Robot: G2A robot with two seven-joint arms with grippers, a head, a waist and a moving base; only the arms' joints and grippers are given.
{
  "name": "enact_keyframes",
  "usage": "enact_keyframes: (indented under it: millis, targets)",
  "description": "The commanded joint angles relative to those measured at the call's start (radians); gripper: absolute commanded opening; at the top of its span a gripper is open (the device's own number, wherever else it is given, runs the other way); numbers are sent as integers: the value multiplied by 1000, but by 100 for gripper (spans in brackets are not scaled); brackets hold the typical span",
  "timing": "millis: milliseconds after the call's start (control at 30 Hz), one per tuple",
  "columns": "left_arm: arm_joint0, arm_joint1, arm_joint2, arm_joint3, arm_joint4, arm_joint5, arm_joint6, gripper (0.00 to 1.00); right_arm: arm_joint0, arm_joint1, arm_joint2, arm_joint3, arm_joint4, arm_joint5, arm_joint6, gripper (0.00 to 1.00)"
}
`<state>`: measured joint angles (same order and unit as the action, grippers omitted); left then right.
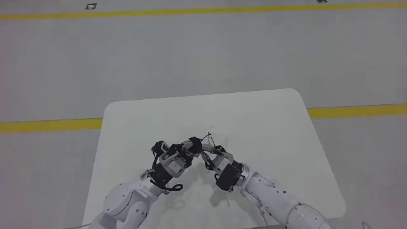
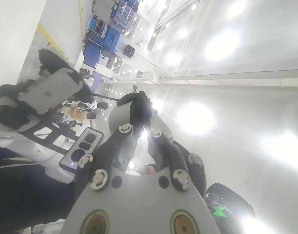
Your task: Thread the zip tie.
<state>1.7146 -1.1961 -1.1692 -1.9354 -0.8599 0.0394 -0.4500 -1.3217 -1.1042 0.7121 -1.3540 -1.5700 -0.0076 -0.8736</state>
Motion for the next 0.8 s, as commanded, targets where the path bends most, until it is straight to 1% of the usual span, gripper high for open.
enact_keyframes:
  millis: [0, 767]
  targets:
    - [0, 0, 0, 0, 0, 0, 0, 0, 3, 0, -4, 6, 0, -1, 2, 0]
    - [0, 0, 0, 0, 0, 0, 0, 0, 13, -8, -22, 42, 0, -12, 27, 0]
